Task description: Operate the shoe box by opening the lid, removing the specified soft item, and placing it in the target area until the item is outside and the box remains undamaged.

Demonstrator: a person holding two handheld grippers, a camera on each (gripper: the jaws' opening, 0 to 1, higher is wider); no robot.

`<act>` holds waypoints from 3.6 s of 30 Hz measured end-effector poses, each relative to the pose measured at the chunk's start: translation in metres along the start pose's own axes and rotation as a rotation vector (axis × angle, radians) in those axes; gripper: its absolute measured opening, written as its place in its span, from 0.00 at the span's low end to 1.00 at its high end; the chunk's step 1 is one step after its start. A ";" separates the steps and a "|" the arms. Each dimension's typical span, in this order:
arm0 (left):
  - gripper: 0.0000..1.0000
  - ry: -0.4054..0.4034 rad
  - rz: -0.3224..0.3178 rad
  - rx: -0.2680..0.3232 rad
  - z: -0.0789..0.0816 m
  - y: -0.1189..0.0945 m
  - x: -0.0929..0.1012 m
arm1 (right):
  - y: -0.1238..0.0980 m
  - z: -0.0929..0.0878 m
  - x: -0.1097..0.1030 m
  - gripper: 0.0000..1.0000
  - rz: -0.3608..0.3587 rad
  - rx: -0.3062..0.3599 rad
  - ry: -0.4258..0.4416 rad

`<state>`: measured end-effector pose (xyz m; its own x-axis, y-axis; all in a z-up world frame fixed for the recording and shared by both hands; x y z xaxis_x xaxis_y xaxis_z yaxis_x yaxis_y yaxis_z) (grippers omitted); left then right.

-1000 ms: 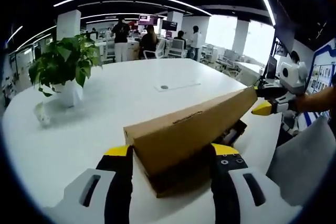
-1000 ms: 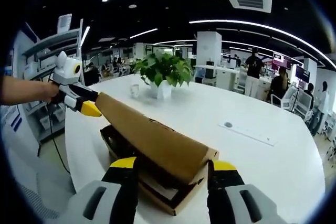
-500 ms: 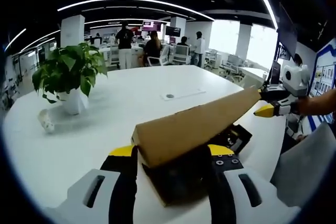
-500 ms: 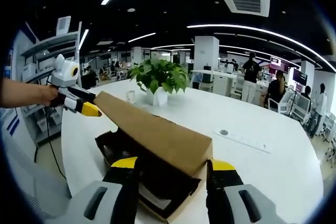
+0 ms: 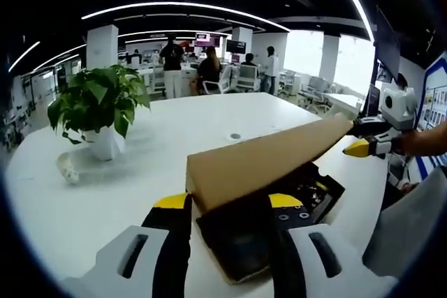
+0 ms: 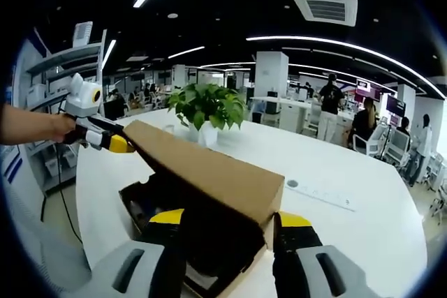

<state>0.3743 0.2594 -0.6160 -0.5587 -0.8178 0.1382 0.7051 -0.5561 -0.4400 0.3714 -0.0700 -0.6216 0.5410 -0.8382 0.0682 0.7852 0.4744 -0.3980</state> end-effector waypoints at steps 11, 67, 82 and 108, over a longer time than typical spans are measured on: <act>0.29 0.003 0.045 0.010 0.008 0.003 -0.008 | 0.006 0.007 0.004 0.44 -0.010 0.009 0.008; 0.01 -0.004 0.168 0.027 0.041 0.037 -0.045 | 0.041 -0.012 0.047 0.26 -0.090 -0.012 0.073; 0.01 -0.008 0.163 0.010 0.050 0.051 -0.056 | 0.051 -0.025 0.055 0.19 -0.117 -0.057 0.080; 0.01 -0.033 0.159 -0.007 0.054 0.071 -0.073 | 0.076 -0.040 0.056 0.00 -0.137 -0.145 0.080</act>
<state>0.4888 0.2714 -0.6099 -0.4261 -0.8997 0.0951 0.7804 -0.4187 -0.4644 0.4491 -0.0914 -0.6846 0.4024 -0.9135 0.0603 0.7948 0.3159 -0.5182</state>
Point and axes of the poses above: the point that each gripper's makers call its tool centre point, and the gripper's own axes: y roughly forward along the fingers, x roughly to its right, z roughly out of its top, the point moved 10 cm from there along -y, roughly backward along the fingers, and after that the axes turned 5 degrees about -z, right-handed, at the moved point
